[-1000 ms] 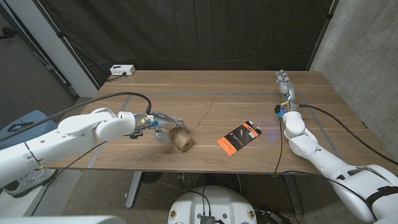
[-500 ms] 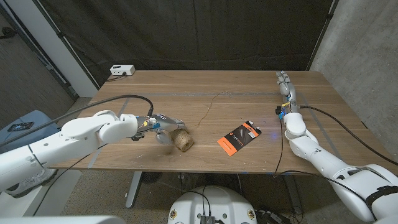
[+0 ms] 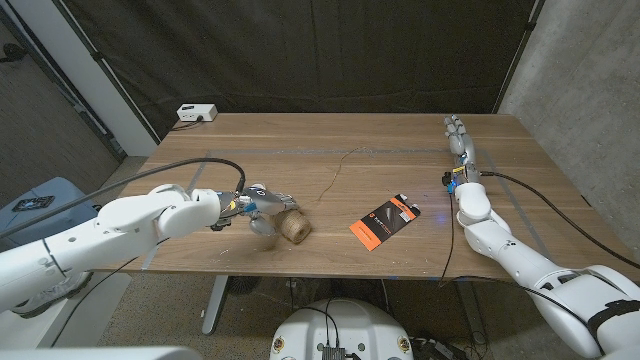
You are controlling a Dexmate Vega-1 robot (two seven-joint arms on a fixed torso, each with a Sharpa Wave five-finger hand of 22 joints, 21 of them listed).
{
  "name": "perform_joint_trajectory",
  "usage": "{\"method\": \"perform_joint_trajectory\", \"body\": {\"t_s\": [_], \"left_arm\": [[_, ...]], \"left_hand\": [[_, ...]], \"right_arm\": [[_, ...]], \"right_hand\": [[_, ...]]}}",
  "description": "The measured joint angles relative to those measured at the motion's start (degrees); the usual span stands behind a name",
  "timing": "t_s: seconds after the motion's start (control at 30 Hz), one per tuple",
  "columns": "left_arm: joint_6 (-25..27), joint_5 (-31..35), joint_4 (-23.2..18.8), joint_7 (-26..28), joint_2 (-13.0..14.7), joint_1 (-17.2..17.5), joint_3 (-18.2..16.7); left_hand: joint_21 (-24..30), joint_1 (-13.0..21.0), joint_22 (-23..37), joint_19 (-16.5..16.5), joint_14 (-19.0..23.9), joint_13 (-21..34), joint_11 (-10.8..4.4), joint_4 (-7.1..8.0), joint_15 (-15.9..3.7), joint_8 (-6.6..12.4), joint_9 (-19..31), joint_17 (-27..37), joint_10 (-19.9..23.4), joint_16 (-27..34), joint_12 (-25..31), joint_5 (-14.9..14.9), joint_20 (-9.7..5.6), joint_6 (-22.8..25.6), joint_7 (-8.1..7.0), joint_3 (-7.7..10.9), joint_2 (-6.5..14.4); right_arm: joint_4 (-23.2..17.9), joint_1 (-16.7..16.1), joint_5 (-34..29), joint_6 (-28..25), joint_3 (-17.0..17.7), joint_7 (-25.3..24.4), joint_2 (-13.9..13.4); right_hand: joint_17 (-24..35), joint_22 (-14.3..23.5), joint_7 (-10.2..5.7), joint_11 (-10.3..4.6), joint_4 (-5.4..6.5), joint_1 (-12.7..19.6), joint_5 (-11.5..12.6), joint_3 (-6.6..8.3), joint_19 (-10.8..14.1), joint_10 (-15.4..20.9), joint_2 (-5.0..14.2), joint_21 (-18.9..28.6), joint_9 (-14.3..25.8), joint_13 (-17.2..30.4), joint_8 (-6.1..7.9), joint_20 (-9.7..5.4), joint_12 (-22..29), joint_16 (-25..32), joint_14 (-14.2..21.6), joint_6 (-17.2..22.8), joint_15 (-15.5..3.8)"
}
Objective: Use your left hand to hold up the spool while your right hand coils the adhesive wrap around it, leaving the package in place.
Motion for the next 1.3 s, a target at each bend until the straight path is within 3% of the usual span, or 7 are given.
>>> {"method": "perform_joint_trajectory", "body": {"t_s": [0.33,0.6,1.3], "left_arm": [[-0.16,2.80,0.88,7.77,0.43,2.66,-0.95],[0.23,5.41,1.44,11.29,-0.48,3.47,-0.81],[1.49,8.11,2.51,14.36,-3.10,3.32,0.95]], "left_hand": [[0.06,2.51,0.31,1.38,1.79,0.63,-0.95,-0.48,-0.76,1.77,0.59,1.26,1.63,1.68,1.41,-0.46,0.20,3.16,-0.87,-0.48,0.18],[0.06,3.19,0.31,1.90,2.24,1.12,-0.67,-0.43,-0.34,2.60,0.91,2.03,2.41,2.56,2.09,-0.71,0.29,4.40,-0.73,-1.00,0.25],[1.09,6.09,0.58,5.06,5.99,3.42,-1.37,-0.06,-1.48,6.18,2.52,5.11,6.16,7.00,5.61,-1.77,0.41,9.27,-0.51,-3.58,0.27]], "right_arm": [[0.81,0.00,-0.10,1.01,-0.05,-0.27,0.28],[3.76,0.63,-0.03,2.65,-0.05,0.07,0.74],[11.23,3.28,1.24,6.45,-0.75,2.37,2.16]], "right_hand": [[0.00,0.00,-0.32,0.00,-0.25,0.00,0.00,0.25,0.00,0.00,0.00,0.00,0.00,0.00,0.00,0.00,0.00,0.00,0.00,-0.32,0.00],[0.12,0.00,-0.32,0.00,-0.25,0.00,0.00,0.25,0.00,0.00,0.00,0.00,0.00,0.00,0.00,0.00,0.00,0.00,0.00,-0.32,0.00],[0.12,0.00,-0.31,-0.01,-0.24,-0.30,0.00,0.24,0.33,0.01,0.30,0.00,0.00,0.00,0.00,0.33,0.00,0.00,0.01,-0.31,-0.01]]}}
